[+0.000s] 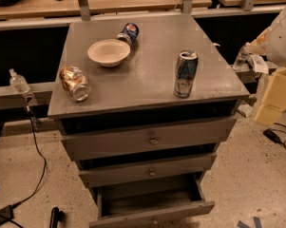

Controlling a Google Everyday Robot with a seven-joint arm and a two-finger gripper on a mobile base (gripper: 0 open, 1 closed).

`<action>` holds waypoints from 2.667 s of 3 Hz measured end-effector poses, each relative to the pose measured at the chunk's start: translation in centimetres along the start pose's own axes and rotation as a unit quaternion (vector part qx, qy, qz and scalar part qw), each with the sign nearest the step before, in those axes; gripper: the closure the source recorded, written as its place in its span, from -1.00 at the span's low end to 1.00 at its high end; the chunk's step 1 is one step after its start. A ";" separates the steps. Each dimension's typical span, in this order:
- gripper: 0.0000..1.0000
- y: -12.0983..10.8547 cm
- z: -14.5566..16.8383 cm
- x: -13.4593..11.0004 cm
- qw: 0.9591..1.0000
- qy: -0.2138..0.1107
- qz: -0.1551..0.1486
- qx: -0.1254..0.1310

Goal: Place orange can into bottom drawer

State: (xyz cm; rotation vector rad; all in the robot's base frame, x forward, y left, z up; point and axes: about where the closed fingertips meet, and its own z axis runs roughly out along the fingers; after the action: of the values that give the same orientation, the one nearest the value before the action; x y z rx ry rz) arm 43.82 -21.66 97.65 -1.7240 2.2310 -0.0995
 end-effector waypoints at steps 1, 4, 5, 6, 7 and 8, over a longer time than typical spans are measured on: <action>-1.00 0.0 0.0 0.0 1.000 0.000 0.000 0.000; -1.00 -8.0 3.9 -10.3 0.998 -0.060 -0.034 -0.013; -1.00 -12.6 6.7 -16.4 0.997 -0.050 -0.046 -0.020; -1.00 -15.5 9.3 -23.8 0.997 -0.037 -0.063 -0.016; -1.00 -15.5 9.3 -31.1 0.992 -0.070 -0.100 -0.005; -1.00 -15.7 9.6 -31.9 0.992 -0.080 -0.100 0.002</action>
Offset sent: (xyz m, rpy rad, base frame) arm 0.0114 0.0161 0.0011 0.1350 -0.0384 0.0463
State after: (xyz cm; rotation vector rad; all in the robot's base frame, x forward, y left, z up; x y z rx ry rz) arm 68.30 5.86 99.04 -1.8799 1.9410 -0.0102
